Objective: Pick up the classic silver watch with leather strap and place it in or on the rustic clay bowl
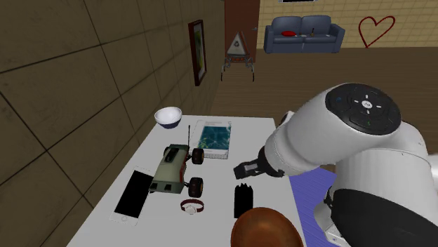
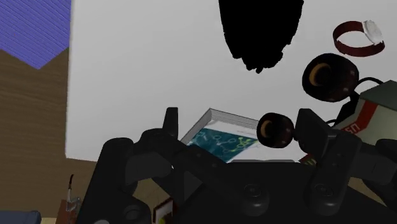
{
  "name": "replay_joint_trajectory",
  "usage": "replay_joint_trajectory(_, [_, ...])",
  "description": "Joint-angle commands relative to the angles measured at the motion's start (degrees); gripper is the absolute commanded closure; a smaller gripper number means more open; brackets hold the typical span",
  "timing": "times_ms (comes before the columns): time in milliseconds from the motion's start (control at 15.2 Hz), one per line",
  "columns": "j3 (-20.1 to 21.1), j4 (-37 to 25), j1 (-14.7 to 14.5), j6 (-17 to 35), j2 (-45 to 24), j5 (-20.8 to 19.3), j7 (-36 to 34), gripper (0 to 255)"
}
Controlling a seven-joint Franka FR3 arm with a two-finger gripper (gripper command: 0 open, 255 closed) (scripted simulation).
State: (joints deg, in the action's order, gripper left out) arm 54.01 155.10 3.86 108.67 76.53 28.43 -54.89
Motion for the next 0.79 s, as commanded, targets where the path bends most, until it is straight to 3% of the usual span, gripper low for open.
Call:
replay_joint_trajectory(0, [6.39,-1.68,1.83,1.34,0.20,2.42,-6.48,0])
replay_joint_trajectory(396, [22.75,-11.52,14.21,4.40,0.88,6.76,-22.50,0])
replay_joint_trajectory(726, [32.09,-23.24,26.87,3.53,4.52,7.76,-34.99,0])
